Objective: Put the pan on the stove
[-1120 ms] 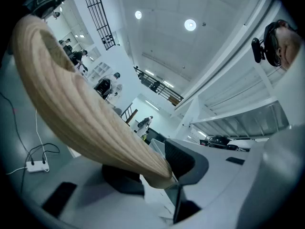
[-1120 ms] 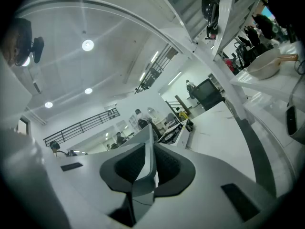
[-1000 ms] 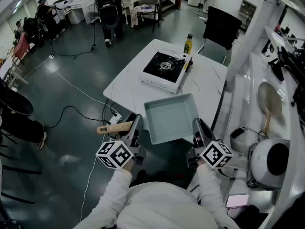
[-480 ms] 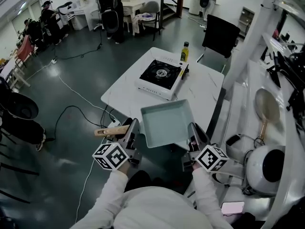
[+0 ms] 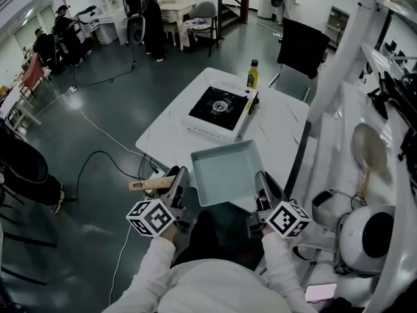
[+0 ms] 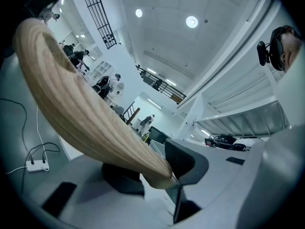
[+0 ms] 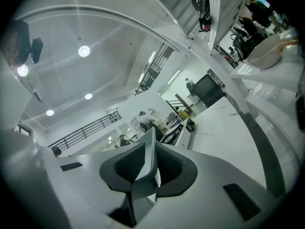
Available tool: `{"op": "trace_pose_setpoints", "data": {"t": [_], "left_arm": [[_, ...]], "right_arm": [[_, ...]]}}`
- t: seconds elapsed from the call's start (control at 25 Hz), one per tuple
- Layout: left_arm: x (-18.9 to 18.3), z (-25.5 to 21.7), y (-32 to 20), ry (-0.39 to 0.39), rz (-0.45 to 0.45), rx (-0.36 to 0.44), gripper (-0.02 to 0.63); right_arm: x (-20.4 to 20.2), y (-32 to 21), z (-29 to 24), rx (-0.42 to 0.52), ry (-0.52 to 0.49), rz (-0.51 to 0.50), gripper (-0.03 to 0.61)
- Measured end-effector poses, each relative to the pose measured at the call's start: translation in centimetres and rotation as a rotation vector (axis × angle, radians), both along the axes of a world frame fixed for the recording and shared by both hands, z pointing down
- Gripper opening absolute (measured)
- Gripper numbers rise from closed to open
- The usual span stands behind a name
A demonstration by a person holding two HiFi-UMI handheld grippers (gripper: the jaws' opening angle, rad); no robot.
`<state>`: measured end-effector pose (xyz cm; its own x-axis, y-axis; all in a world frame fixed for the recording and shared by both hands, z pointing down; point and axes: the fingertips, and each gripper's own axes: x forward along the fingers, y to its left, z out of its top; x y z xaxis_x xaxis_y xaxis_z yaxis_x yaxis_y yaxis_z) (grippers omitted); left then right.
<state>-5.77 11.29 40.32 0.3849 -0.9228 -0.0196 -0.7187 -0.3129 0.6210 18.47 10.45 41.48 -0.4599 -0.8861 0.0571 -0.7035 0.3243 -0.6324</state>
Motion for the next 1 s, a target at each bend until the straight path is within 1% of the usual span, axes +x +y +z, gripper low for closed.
{"op": "trace_pose_setpoints", "data": {"t": [0.52,0.8,1.0], "left_arm": [[-2.7,1.6,-12.7,0.019,0.04,-0.03,0.14],[-4.0,1.4,-19.2,0.01,0.082,-0.03,0.14],[-4.5,1.8,-22.9,0.01,0.113,-0.038,0.14]], "right_arm": [[-2.6,-11.6,1.0,-0.035,0.028,0.036,0.081],[-4.1,-17.2,1.1,-0.05,0.04,0.06,0.083],[-4.7,-20.3,1.5,-0.063,0.052,0.088,0.083]]}}
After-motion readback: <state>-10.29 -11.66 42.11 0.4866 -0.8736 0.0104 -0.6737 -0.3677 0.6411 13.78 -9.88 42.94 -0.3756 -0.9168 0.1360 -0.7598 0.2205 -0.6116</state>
